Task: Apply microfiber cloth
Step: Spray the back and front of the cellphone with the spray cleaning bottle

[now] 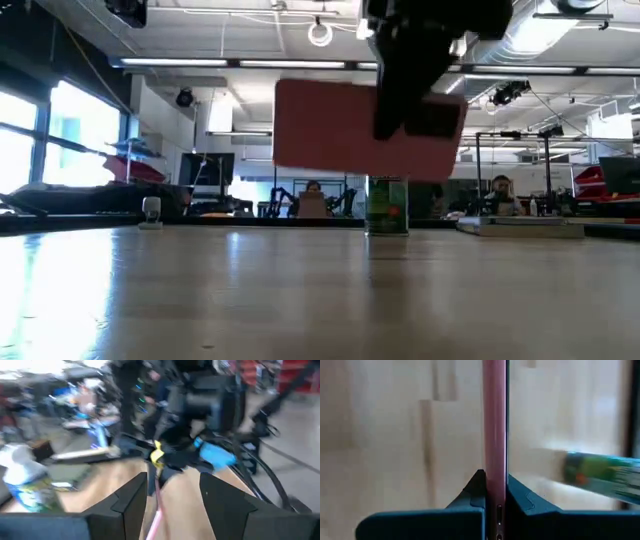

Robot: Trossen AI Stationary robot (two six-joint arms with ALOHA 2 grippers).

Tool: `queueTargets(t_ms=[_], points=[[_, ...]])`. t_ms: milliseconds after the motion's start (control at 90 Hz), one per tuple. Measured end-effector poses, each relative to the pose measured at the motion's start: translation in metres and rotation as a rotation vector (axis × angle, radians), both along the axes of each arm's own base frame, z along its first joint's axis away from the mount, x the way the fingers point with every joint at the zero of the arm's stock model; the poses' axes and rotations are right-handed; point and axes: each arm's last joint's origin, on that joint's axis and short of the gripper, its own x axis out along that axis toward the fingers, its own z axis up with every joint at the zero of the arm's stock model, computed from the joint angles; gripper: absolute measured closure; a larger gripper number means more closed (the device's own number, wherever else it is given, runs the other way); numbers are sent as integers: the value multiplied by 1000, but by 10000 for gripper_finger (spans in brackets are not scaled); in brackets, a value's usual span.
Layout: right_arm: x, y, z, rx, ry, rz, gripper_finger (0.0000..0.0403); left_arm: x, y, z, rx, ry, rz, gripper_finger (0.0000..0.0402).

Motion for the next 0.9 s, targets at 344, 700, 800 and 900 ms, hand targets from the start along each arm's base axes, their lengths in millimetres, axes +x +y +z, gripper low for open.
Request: queueTargets(t_ms=[344,700,800,900], points=[[2,10,68,66,-295,123,403,10,-15,-14,-25,-11,-63,241],[-36,36,112,61,-424,193,403,-1,-11,2,-10,-343,-134,241],[-34,45,112,87,-496,201,403,-8,0,-4,-54,-473,-228,241],[-28,52,100,122,-574,212,403,-10,6,-13,-73,-516,-334,241]])
